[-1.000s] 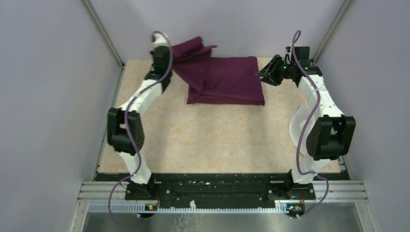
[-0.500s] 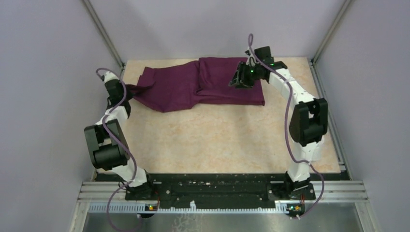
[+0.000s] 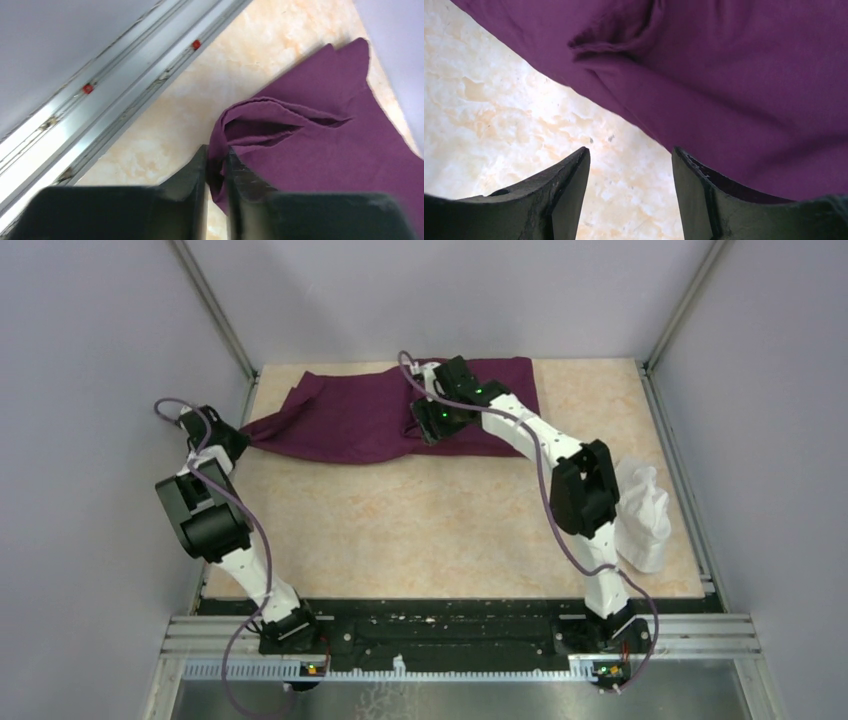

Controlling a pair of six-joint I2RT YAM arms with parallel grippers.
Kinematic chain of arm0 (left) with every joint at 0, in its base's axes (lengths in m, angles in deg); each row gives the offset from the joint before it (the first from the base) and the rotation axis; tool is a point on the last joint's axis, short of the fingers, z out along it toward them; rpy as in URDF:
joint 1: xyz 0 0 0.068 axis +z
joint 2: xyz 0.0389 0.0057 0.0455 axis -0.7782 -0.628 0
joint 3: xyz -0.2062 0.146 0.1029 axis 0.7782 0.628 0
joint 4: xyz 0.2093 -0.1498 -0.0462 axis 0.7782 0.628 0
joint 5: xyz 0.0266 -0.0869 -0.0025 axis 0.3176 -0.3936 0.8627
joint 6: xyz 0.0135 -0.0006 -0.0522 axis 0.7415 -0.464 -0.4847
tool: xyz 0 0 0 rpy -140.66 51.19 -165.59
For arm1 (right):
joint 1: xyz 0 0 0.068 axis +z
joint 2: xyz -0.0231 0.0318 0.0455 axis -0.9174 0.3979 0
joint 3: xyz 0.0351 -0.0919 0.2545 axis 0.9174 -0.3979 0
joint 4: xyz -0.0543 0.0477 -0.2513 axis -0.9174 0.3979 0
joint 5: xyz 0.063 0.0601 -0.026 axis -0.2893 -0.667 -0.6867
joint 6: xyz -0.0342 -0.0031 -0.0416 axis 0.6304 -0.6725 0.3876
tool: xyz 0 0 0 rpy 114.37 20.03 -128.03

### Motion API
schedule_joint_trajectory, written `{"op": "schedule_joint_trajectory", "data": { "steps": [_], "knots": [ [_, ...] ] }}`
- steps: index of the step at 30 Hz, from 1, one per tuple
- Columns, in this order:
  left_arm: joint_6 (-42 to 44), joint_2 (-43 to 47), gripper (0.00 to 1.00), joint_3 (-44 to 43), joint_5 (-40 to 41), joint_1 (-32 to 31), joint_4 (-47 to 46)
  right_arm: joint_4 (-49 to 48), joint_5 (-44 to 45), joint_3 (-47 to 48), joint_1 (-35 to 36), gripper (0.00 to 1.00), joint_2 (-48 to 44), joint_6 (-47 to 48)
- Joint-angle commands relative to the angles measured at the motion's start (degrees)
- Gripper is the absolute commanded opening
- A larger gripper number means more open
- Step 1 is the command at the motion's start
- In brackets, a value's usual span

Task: Open and lay out the surgical kit
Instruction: Open the surgical kit at the center of the board.

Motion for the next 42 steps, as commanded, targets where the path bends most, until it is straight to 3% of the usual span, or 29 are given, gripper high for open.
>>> {"op": "schedule_joint_trajectory", "data": {
  "steps": [1,3,5,6,10,13,17,21,24,29,35,40,42],
  "knots": [
    [-9.3,1.0,0.43,-6.1,12.7,0.2,19.2,-3.7,6.2,5.8,3.2,0.62,3.3,9.5],
    [-9.5,2.2,0.76,-6.1,10.9,0.2,21.2,-2.5,5.8,11.0,3.9,0.62,7.1,9.4],
    [-9.1,3.6,0.96,-5.5,6.1,-0.2,21.6,-1.9,5.6,15.5,4.7,0.63,10.2,8.3],
    [-8.6,4.5,0.98,-5.2,5.0,-0.8,22.1,-1.8,5.0,17.6,5.1,0.63,11.6,7.7],
    [-7.6,8.9,0.98,-3.2,2.0,-4.0,24.4,-2.9,7.9,22.1,6.8,0.66,15.7,4.6],
    [-8.1,11.7,0.94,0.1,-0.9,-6.7,23.3,-1.7,14.5,25.3,7.0,0.6,18.2,0.6],
    [-8.1,13.7,0.92,2.5,-4.4,-12.5,23.5,-2.2,16.4,25.6,7.0,0.24,18.3,-0.8],
    [-9.3,14.6,0.86,9.0,-10.2,-17.0,14.0,-1.3,18.3,25.7,6.9,0.04,17.0,-2.4],
    [-11.4,10.2,0.82,8.9,-12.0,-17.3,12.0,-0.5,19.7,23.9,6.1,0.0,13.9,-3.6],
    [-9.3,1.7,0.76,1.0,-8.7,-16.7,19.0,-1.1,18.1,16.9,1.5,0.0,5.2,-8.3],
    [-10.3,-2.8,0.75,-1.1,-8.8,-15.1,20.8,-10.0,16.6,-6.2,-13.9,0.0,-12.7,-9.6],
    [-8.6,-4.3,0.74,-3.1,-8.4,-14.9,23.2,-16.5,16.0,-26.0,-38.8,0.0,-22.6,-8.4],
    [-7.3,-3.6,0.75,-3.4,-9.6,-14.9,23.9,-15.4,15.0,-27.8,-44.2,0.14,-22.6,-10.1]
  ]
}}
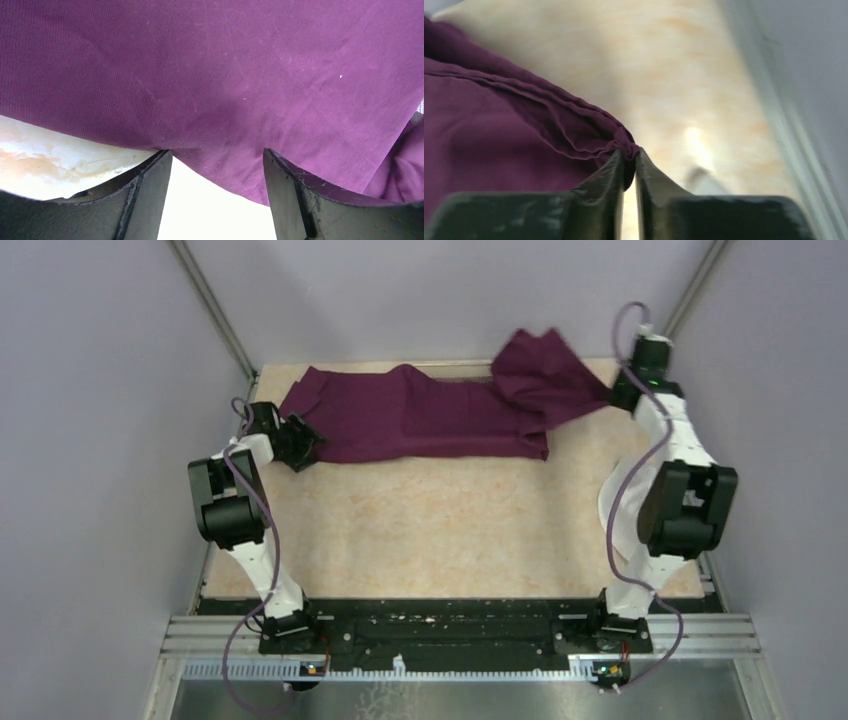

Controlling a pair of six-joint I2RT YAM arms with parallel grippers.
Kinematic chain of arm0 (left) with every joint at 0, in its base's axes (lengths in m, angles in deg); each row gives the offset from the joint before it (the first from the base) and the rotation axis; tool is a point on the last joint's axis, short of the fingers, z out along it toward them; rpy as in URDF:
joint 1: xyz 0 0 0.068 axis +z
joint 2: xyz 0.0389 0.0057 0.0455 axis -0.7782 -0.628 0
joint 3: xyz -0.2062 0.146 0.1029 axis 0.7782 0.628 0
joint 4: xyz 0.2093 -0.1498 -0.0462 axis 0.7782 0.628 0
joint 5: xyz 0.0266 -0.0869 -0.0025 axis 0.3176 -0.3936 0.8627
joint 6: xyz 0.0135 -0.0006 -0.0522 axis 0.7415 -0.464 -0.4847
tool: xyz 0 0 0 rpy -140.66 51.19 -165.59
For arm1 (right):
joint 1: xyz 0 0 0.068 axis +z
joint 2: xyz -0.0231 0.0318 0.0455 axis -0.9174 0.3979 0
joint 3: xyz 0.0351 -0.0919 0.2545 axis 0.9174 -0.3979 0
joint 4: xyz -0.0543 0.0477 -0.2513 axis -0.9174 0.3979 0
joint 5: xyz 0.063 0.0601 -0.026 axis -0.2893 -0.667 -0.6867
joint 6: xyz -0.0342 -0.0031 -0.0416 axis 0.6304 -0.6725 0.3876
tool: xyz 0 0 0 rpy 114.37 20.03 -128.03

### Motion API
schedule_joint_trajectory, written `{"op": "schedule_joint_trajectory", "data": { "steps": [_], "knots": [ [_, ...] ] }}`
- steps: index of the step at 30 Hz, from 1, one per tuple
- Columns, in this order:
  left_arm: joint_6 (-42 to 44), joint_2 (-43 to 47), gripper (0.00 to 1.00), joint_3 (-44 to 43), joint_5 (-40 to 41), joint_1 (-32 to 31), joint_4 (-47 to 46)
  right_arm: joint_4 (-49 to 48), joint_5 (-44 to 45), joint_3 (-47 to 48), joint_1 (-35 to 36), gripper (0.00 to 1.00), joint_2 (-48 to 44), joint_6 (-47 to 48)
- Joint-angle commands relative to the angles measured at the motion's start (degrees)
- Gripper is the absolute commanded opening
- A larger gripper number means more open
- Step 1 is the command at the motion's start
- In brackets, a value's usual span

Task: Open and lay out the surgical kit
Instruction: Open the surgical kit at the center of the board.

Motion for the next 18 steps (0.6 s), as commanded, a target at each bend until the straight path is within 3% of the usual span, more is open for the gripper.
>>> {"op": "schedule_joint_trajectory", "data": {
  "steps": [1,2,5,10,18],
  "knots": [
    [2.8,-0.7,0.76,-1.1,-0.3,0.4,4.7,0.2,1.3,-5.3,-11.6,0.23,-2.9,-2.0],
    [3.2,0.0,0.77,-1.0,-1.3,0.3,4.6,0.8,3.3,-5.2,-11.8,0.44,-2.8,-1.5],
    [4.3,1.9,0.81,-1.4,-5.3,0.5,3.2,2.3,5.6,-2.9,-11.8,0.65,-2.7,-0.5],
    [4.8,6.1,0.86,-2.9,-6.7,0.4,2.4,8.5,6.0,5.8,-11.7,0.69,1.6,2.3],
    [2.8,4.0,0.87,-4.4,-13.7,-0.7,-7.2,0.7,-17.3,0.3,-10.3,0.68,5.9,-7.9]
  ]
}}
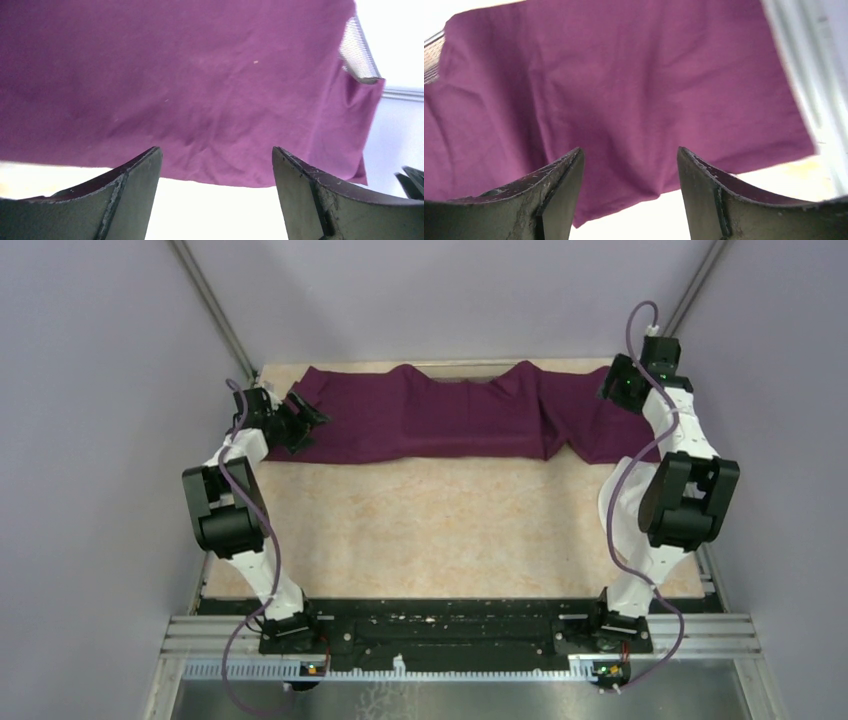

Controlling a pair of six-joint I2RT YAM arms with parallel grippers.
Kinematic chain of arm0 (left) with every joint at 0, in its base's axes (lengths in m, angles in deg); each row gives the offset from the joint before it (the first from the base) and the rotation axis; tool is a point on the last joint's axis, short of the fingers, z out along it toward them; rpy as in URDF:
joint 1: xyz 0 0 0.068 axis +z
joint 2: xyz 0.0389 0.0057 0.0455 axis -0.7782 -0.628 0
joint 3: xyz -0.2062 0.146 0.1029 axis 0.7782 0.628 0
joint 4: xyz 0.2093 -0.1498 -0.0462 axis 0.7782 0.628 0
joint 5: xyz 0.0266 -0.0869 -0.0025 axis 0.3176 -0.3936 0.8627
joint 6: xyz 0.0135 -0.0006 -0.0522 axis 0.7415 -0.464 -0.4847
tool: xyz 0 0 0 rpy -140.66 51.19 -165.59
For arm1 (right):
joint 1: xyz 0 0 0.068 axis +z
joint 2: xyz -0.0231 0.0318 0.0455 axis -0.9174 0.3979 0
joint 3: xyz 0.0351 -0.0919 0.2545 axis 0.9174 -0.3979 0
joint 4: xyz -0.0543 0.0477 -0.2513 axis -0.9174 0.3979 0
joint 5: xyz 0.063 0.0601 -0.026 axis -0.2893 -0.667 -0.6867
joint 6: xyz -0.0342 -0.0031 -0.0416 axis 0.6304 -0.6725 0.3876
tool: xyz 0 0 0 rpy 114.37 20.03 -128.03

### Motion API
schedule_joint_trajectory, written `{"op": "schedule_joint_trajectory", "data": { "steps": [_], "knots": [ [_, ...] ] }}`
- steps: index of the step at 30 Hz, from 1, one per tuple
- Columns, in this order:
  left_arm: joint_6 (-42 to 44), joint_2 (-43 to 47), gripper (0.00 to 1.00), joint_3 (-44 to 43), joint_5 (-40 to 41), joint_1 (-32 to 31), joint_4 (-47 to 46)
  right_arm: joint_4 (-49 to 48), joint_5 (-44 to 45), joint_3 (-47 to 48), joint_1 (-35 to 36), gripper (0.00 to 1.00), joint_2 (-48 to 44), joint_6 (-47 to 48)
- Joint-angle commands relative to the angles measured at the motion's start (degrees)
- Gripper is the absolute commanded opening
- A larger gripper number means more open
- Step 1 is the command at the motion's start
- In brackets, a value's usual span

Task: Open and lay out the surgical kit
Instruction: Open the surgical kit at the center of the board.

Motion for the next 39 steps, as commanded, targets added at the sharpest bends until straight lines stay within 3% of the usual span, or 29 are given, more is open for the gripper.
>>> {"op": "schedule_joint_trajectory", "data": {
  "steps": [1,6,12,20,26,30,32,35,39],
  "knots": [
    [-2.7,-1.8,0.87,-2.3,-6.1,-1.0,-7.4,-5.6,-14.0,-2.9,0.7,0.66,4.8,-6.3],
    [-3.1,-9.4,0.88,-6.3,-7.1,-1.4,-5.6,-5.6,-13.7,-1.1,0.1,0.61,10.5,-6.7],
    [1.7,-14.0,0.89,-10.3,-1.6,-0.8,5.2,-3.7,-7.2,0.3,-0.7,0.55,15.3,-0.9],
    [7.1,-12.4,0.91,-11.6,3.7,1.3,11.7,-0.3,2.4,5.2,-3.3,0.55,19.1,2.4],
    [8.8,-7.5,0.93,-14.0,1.7,0.8,15.8,10.0,-3.0,15.9,-0.4,0.59,17.6,0.0],
    [8.4,-2.4,0.94,-12.5,0.9,-0.1,16.3,17.9,-4.6,19.8,4.3,0.67,13.1,0.8],
    [7.9,-0.1,0.95,-11.3,0.0,-0.7,16.2,18.1,-8.5,15.2,5.0,0.71,8.1,-0.8],
    [6.7,2.9,0.95,-9.6,-1.6,-1.7,16.6,14.0,-14.7,0.6,5.2,0.72,-1.4,-3.6],
    [3.8,8.0,0.95,-5.6,-3.5,-4.1,15.3,12.5,-13.2,-12.4,4.8,0.72,-10.3,-1.8]
  ]
}}
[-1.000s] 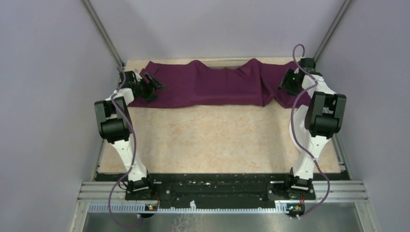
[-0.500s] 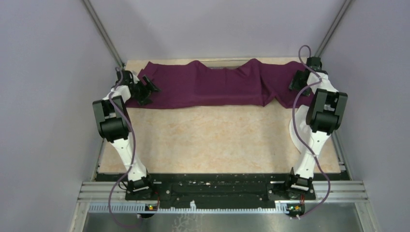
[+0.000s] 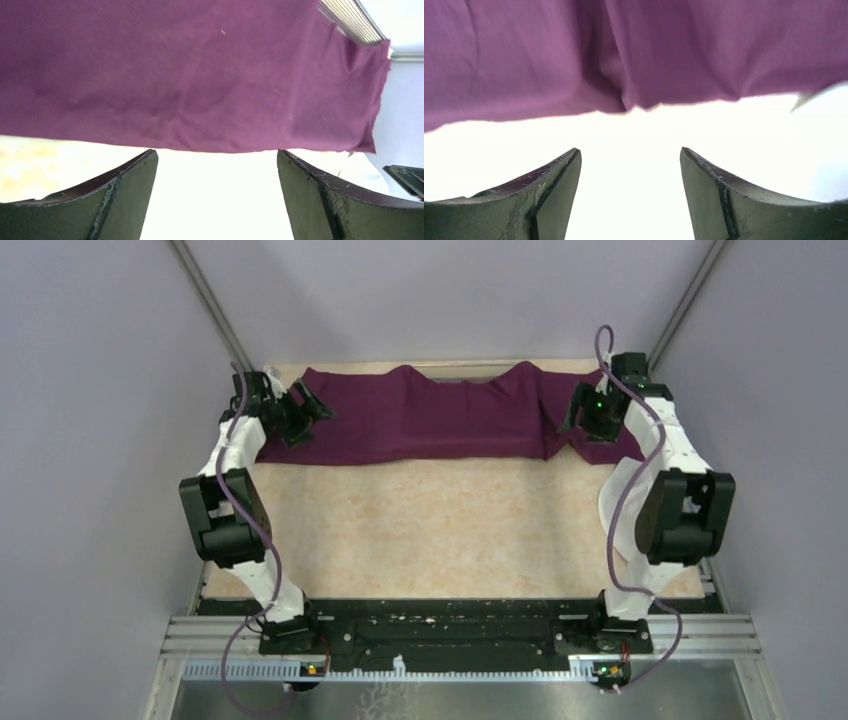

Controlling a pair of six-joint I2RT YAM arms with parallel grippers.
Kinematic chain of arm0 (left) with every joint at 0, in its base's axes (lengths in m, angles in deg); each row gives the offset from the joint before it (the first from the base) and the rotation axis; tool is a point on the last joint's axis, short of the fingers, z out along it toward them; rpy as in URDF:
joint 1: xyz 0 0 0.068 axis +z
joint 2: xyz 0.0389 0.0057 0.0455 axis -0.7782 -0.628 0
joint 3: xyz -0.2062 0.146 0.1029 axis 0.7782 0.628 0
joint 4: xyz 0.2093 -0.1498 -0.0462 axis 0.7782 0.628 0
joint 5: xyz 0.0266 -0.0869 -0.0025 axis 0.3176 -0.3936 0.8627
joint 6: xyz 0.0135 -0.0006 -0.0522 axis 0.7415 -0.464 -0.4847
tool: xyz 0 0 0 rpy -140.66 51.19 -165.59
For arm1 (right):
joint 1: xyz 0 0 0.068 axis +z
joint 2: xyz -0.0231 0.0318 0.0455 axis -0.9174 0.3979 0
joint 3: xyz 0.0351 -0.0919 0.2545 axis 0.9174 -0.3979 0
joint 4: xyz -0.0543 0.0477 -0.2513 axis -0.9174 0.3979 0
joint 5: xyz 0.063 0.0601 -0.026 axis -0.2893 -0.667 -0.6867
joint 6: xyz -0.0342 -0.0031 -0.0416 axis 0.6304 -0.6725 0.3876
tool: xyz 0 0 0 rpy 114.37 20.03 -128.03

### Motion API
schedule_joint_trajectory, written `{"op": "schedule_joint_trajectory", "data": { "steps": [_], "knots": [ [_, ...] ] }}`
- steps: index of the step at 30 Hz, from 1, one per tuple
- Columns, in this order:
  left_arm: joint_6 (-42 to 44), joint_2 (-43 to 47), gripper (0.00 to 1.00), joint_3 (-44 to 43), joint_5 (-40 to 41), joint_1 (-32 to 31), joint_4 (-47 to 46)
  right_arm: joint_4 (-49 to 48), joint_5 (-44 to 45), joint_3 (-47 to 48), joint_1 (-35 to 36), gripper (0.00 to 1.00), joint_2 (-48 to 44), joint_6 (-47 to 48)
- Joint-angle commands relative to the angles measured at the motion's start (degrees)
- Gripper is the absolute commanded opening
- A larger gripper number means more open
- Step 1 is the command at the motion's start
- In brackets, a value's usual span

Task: Open and lay out the surgical kit
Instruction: Open the surgical kit at the center of the board, then move the distractor to the corner of the board.

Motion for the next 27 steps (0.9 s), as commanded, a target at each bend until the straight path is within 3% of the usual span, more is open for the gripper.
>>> {"op": "schedule_joint_trajectory", "data": {
  "steps": [1,6,9,13,21,27],
  "knots": [
    [-4.2,6.6,0.95,4.3,-3.1,-3.2,0.6,0.8,-0.3,-10.4,-2.8,0.72,-9.2,0.5],
    [-5.0,10.8,0.96,8.9,-2.9,-10.6,-1.3,-2.3,0.6,-20.2,-6.7,0.69,-15.4,0.6],
    [-5.7,12.7,0.96,11.6,-3.3,-14.1,-2.3,-4.1,1.2,-22.8,-6.7,0.57,-13.9,0.3],
    [-6.0,15.2,0.96,13.4,-3.4,-16.5,-1.7,-7.4,5.1,-24.6,-6.8,0.48,-11.5,-1.0],
    [-2.8,18.2,0.96,14.1,-2.5,-17.8,1.7,-13.5,9.3,-27.0,-7.8,0.48,-6.1,-6.0],
    [-0.4,18.0,0.97,11.1,-1.3,-18.5,3.8,-14.6,15.6,-29.4,-8.9,0.5,-7.1,-9.1]
  ]
}}
